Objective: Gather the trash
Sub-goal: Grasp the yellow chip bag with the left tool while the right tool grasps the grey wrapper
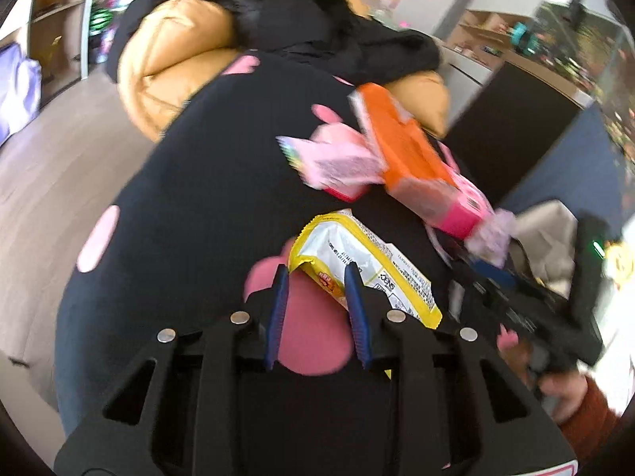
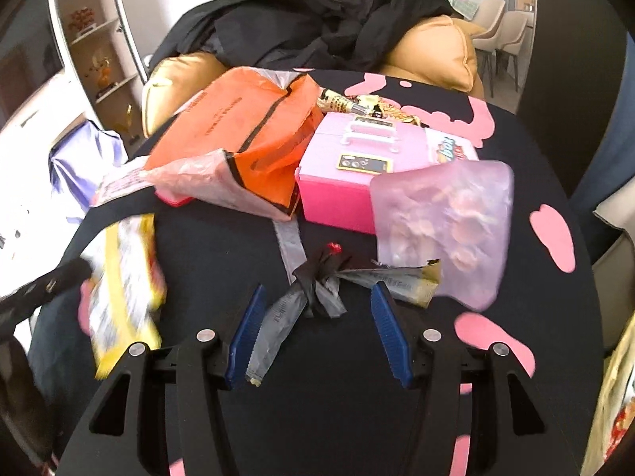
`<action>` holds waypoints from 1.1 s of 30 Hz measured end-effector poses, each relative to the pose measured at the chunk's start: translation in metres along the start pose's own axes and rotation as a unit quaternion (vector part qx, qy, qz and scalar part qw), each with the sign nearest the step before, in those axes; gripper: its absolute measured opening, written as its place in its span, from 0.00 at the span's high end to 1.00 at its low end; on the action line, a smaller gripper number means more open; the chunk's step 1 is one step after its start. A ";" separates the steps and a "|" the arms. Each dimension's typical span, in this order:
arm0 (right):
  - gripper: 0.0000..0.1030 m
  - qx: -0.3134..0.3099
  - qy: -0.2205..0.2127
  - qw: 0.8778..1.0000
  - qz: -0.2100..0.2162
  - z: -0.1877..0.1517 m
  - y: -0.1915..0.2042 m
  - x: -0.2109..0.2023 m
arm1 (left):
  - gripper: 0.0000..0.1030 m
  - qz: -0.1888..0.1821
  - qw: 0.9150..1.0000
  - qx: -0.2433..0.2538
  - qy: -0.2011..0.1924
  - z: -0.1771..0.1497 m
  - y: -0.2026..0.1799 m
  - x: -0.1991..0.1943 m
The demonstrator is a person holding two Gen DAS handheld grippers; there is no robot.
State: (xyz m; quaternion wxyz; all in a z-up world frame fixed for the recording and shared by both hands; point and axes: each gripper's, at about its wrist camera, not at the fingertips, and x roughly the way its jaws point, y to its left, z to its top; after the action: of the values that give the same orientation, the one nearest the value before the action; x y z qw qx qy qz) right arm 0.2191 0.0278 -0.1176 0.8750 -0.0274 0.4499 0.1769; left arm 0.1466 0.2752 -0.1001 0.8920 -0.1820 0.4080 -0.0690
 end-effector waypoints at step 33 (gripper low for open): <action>0.82 0.063 -0.049 0.995 -0.053 -0.081 -0.099 -0.080 | 0.44 0.111 0.990 0.084 0.032 -0.015 -0.118 0.067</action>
State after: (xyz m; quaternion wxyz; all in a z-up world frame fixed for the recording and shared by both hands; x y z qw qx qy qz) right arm 0.1468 -0.1039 -0.1129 0.9039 0.0130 0.4150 0.1030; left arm 0.1825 0.1442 -0.1117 0.8927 -0.0575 0.4469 -0.0093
